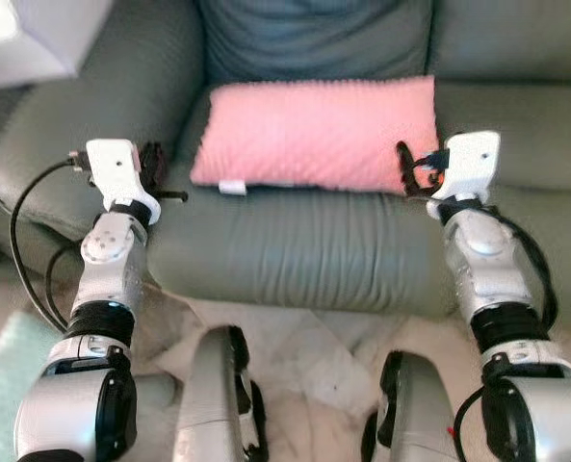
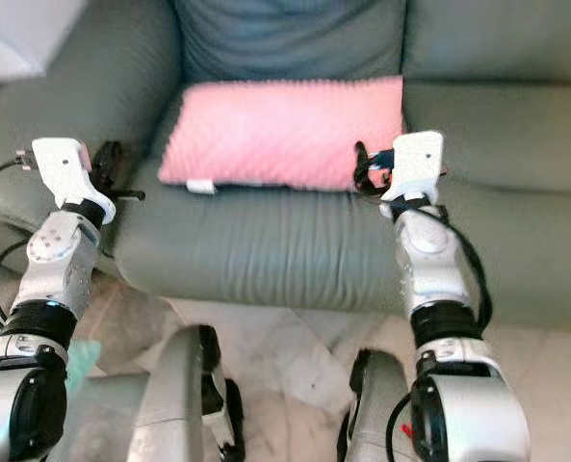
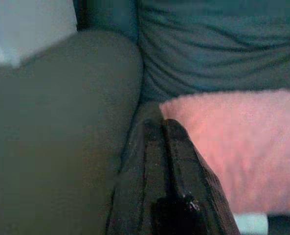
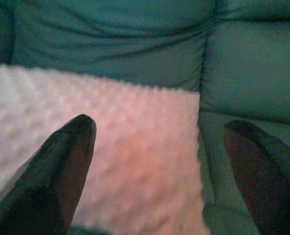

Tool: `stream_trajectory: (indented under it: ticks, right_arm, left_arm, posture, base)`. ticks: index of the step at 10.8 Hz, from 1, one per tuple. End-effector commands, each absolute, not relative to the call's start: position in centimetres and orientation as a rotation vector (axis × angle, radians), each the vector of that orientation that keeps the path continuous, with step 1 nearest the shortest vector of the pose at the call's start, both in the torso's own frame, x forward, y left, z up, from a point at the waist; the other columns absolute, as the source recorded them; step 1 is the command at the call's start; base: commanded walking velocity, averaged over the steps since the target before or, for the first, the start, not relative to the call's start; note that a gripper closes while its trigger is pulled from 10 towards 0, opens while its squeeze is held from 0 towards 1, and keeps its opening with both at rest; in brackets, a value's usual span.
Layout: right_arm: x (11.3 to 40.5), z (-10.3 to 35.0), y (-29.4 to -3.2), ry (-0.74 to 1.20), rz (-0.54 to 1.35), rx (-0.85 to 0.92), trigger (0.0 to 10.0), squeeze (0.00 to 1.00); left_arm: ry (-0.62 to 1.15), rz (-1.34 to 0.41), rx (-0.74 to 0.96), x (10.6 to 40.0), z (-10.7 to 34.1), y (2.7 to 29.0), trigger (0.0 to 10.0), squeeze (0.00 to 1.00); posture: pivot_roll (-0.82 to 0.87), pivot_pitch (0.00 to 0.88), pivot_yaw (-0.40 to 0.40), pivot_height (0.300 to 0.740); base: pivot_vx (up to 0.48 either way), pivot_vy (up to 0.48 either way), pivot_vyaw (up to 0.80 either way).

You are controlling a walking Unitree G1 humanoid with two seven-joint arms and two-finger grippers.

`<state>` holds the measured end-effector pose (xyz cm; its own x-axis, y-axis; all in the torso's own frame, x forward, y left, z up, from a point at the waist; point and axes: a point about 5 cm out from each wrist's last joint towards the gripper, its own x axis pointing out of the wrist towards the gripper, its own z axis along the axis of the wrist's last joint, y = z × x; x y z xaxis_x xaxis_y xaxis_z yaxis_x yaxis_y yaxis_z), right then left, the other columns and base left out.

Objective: Move the pillow to the sofa

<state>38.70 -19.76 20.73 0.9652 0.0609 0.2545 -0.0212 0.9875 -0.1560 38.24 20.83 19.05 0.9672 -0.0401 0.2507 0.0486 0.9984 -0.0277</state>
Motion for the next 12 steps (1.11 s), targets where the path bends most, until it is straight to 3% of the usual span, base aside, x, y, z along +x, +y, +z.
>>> stream_trajectory:
  ticks: [1,6,12]
  right_arm:
    - [38.8,21.8,-19.9,-0.288,0.037,-0.138,10.0,1.0]
    - [39.2,23.6,-20.1,-0.301,0.083,-0.167,10.0,1.0]
    - [38.6,23.9,-17.0,-0.323,0.275,-0.175,10.0,1.0]
  left_arm:
    - [-0.246,-0.043,-0.033,37.9,18.8,21.2,10.0,0.0]
    - [-0.253,-0.016,-0.049,37.8,19.8,21.4,10.0,0.0]
    - [-0.214,0.084,0.021,35.0,18.7,22.3,10.0,0.0]
  posture:
    - [-0.06,0.118,0.101,0.661]
    - [-0.07,0.028,0.093,0.74]
    - [-0.03,0.0,0.076,0.74]
  base:
    - [0.0,0.0,0.0]
    - [0.0,0.0,0.0]
    - [0.0,0.0,0.0]
